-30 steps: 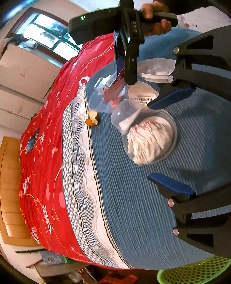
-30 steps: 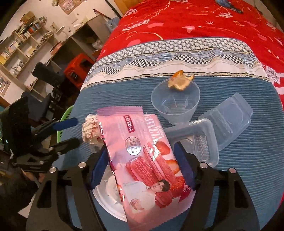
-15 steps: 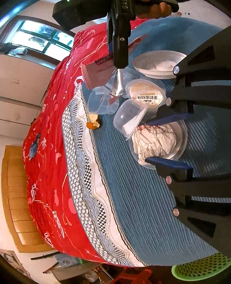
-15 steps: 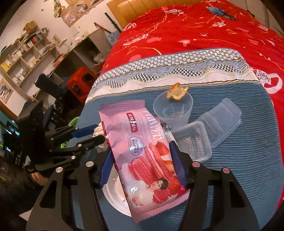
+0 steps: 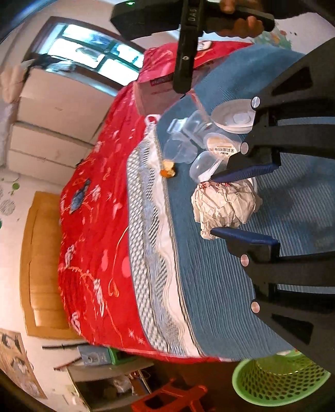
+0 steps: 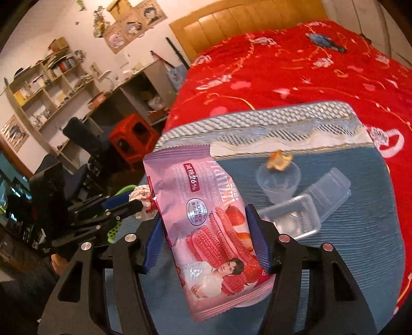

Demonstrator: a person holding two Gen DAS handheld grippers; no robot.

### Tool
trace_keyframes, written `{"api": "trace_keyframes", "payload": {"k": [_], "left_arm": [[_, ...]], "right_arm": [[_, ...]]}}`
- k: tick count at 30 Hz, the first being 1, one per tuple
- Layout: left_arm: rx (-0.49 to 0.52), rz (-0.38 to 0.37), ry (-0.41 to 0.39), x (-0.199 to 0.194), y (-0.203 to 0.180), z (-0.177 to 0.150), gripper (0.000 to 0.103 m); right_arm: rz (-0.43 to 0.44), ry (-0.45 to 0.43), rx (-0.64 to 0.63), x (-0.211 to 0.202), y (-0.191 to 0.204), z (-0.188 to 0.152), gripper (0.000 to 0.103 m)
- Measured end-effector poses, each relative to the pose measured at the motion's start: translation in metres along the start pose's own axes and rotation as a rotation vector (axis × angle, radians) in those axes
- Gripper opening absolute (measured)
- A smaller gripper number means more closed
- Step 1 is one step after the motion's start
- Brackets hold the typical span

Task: Collect trash
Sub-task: 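Carry both items over the green wastebasket and open both tools to drop them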

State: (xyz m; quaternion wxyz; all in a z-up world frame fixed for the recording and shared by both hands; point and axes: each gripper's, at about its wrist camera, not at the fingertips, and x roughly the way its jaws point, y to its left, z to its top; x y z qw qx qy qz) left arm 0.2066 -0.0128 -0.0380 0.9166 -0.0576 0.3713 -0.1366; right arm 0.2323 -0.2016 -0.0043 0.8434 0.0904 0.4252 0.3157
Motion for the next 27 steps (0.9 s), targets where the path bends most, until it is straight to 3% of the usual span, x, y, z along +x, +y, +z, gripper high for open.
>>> {"api": "trace_keyframes", "payload": {"k": [8, 18, 27], "left_arm": [[-0.085, 0.094, -0.061, -0.062, 0.059, -0.015, 0.035], [-0.263, 0.28, -0.077, -0.129, 0.175, -0.061, 0.035], [-0.377, 0.379, -0.015, -0.132, 0.259, -0.098, 0.037]], "right_arm": [[0.086, 0.01, -0.033, 0.025, 0.061, -0.003, 0.06], [0.227, 0.086, -0.09, 0.097, 0.159, -0.006, 0.06], [0.306, 0.174, -0.099, 0.165, 0.228, -0.007, 0.06]]}}
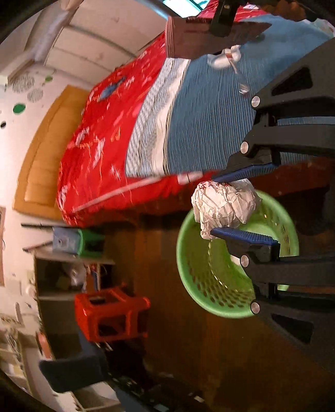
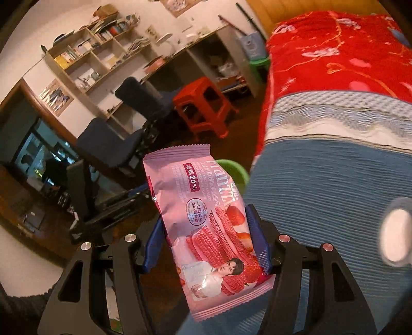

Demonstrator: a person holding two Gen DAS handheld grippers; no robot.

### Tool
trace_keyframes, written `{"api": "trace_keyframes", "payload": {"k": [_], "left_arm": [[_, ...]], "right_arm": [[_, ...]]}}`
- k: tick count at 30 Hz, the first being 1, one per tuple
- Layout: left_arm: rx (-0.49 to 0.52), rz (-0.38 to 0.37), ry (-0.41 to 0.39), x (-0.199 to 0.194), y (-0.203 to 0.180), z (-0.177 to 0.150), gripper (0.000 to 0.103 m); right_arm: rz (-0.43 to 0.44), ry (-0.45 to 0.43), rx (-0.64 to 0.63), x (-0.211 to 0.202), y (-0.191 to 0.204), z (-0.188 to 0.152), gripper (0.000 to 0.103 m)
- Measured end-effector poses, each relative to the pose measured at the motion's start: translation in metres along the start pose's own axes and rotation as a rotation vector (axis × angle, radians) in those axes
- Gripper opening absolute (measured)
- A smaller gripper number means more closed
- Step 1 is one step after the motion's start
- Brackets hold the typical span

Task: Collect trash
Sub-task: 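Carry both items over the green wastebasket and open both tools to drop them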

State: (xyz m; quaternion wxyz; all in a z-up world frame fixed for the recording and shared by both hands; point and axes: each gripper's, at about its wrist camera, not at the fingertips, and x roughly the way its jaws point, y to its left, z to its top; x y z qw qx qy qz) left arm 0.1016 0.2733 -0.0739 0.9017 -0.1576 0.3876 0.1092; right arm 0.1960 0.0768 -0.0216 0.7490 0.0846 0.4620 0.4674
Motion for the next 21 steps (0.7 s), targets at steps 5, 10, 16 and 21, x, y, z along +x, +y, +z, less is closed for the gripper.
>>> {"api": "trace_keyframes", "payload": {"k": [5, 10, 16, 21], "left_arm": [[-0.048, 0.021, 0.036, 0.021, 0.028, -0.003, 0.04], [-0.099, 0.037, 0.046, 0.032, 0.057, -0.007, 0.054], [-0.168, 0.046, 0.05, 0.034, 0.085, -0.018, 0.061], [-0.219, 0.051, 0.039, 0.026, 0.101, -0.028, 0.065]], "right_arm": [[0.025, 0.04, 0.017, 0.037, 0.011, 0.01, 0.06], [0.028, 0.06, 0.033, 0.069, 0.024, 0.018, 0.061], [0.04, 0.089, 0.054, 0.107, 0.037, 0.024, 0.063], [0.046, 0.124, 0.049, 0.136, 0.049, 0.026, 0.065]]}}
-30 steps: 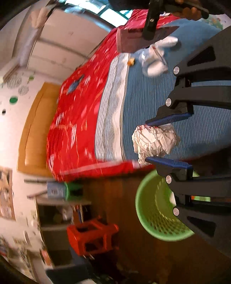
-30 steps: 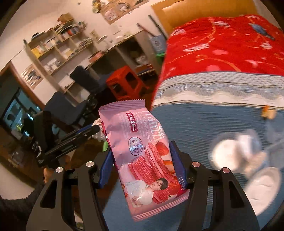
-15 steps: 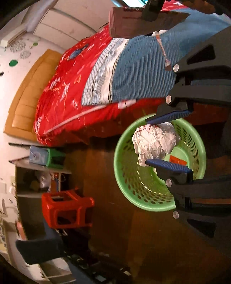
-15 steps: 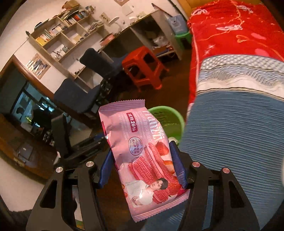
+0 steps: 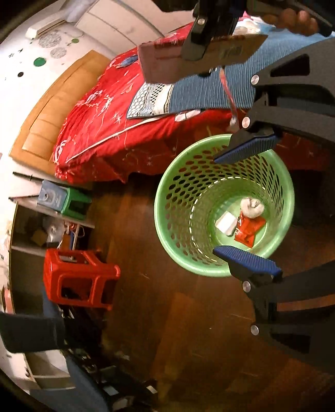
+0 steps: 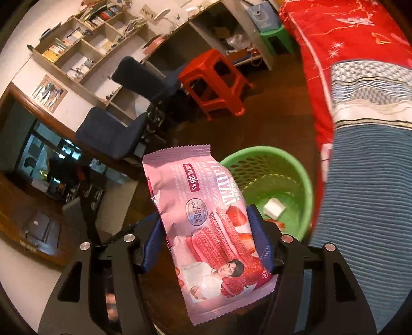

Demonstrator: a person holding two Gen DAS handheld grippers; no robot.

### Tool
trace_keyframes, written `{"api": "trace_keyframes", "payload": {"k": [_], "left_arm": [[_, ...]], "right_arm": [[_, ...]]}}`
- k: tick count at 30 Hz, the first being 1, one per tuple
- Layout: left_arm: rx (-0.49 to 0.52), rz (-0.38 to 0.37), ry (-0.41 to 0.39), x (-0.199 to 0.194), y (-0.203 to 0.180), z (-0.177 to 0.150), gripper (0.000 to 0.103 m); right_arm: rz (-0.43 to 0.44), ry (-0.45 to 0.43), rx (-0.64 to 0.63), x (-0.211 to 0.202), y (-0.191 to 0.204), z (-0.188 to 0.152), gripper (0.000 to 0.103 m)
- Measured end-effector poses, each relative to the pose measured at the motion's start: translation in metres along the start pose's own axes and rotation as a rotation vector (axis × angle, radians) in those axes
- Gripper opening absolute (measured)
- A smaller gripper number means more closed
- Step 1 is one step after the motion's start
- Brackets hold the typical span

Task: Collect trash
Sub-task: 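Carry both items over the green wastebasket and open both tools to drop them, then move both tools back over the plastic containers on the blanket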

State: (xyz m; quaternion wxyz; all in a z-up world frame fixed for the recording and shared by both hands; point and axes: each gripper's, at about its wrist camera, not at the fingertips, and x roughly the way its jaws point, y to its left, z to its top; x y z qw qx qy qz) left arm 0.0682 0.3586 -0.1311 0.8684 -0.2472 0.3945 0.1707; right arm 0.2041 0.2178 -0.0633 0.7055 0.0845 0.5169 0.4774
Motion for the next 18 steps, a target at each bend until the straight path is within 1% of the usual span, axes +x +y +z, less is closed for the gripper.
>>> {"api": "trace_keyframes", "payload": {"k": [3, 5, 6, 8, 10, 15, 18], "left_arm": [[-0.027, -0.002, -0.007, -0.004, 0.007, -0.003, 0.066], [-0.035, 0.0, -0.009, -0.006, 0.009, -0.004, 0.068], [-0.036, 0.004, -0.011, -0.007, 0.01, -0.005, 0.068], [-0.035, 0.006, -0.014, -0.01, 0.011, -0.005, 0.068], [-0.033, 0.009, -0.016, -0.01, 0.01, -0.004, 0.069], [-0.031, 0.001, -0.024, -0.017, 0.003, -0.005, 0.07], [-0.019, -0.009, -0.03, -0.022, -0.005, -0.006, 0.07]], "right_arm": [[0.012, 0.011, 0.01, 0.014, 0.004, 0.003, 0.068], [0.026, 0.016, 0.021, 0.021, 0.007, 0.006, 0.073], [0.034, 0.014, 0.023, 0.023, 0.008, 0.006, 0.079], [0.039, 0.01, 0.022, 0.023, 0.009, 0.007, 0.08], [0.036, 0.016, 0.016, 0.022, 0.01, 0.007, 0.084], [0.001, 0.001, -0.02, 0.008, 0.012, -0.001, 0.085], [-0.027, -0.027, -0.033, -0.013, 0.009, -0.009, 0.085]]}}
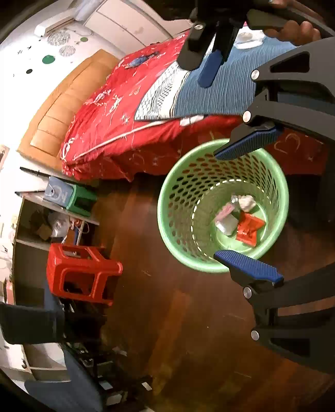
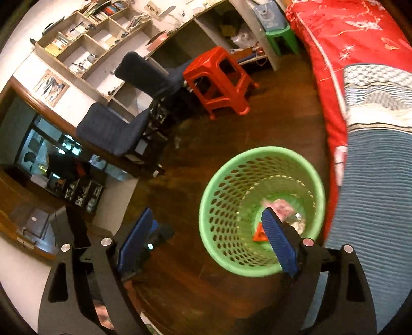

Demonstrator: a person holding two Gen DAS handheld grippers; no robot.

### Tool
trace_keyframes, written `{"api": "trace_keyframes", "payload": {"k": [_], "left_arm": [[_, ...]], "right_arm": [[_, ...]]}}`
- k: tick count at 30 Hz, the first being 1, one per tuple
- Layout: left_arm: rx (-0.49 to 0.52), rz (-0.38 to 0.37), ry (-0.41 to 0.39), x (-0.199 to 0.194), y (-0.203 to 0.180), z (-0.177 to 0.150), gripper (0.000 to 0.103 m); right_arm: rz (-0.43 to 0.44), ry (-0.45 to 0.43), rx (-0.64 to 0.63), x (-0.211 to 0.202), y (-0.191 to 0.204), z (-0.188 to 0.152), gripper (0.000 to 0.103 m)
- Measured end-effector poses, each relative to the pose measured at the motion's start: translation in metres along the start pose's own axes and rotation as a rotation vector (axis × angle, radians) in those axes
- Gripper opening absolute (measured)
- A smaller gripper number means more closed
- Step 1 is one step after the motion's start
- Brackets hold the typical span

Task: Collect trash
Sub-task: 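Move both tools back over the plastic containers on the blanket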

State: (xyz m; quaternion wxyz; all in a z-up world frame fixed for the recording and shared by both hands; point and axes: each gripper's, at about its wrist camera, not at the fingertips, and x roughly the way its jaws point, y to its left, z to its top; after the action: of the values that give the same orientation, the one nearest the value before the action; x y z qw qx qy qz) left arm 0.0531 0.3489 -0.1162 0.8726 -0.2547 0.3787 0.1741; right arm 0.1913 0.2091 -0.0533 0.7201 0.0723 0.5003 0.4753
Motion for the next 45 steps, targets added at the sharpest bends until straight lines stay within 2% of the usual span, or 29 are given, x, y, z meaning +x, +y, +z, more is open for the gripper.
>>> {"api": "trace_keyframes", "payload": {"k": [8, 12, 17, 20, 26, 30, 37, 45], "left_arm": [[0.059, -0.045, -0.014, -0.012, -0.045, -0.004, 0.072], [0.101, -0.076, -0.015, -0.017, -0.076, -0.008, 0.077], [0.155, -0.122, -0.008, -0.019, -0.119, -0.016, 0.078], [0.185, -0.142, -0.001, -0.018, -0.139, -0.021, 0.079], [0.227, -0.177, 0.02, -0.015, -0.173, -0.027, 0.079], [0.263, -0.203, 0.031, -0.015, -0.197, -0.032, 0.079], [0.325, -0.242, 0.045, -0.015, -0.24, -0.039, 0.079], [0.387, -0.291, 0.072, -0.013, -0.284, -0.048, 0.079]], "right_arm": [[-0.173, -0.11, -0.023, -0.074, -0.026, -0.035, 0.086], [-0.292, -0.16, -0.019, -0.114, -0.047, -0.061, 0.089], [-0.434, -0.23, -0.004, -0.168, -0.073, -0.093, 0.094], [-0.53, -0.269, 0.009, -0.199, -0.089, -0.112, 0.098], [-0.689, -0.324, 0.082, -0.255, -0.131, -0.146, 0.098], [-0.755, -0.326, 0.14, -0.276, -0.158, -0.162, 0.098], [-0.782, -0.309, 0.196, -0.289, -0.192, -0.181, 0.098], [-0.804, -0.239, 0.189, -0.273, -0.215, -0.186, 0.098]]}}
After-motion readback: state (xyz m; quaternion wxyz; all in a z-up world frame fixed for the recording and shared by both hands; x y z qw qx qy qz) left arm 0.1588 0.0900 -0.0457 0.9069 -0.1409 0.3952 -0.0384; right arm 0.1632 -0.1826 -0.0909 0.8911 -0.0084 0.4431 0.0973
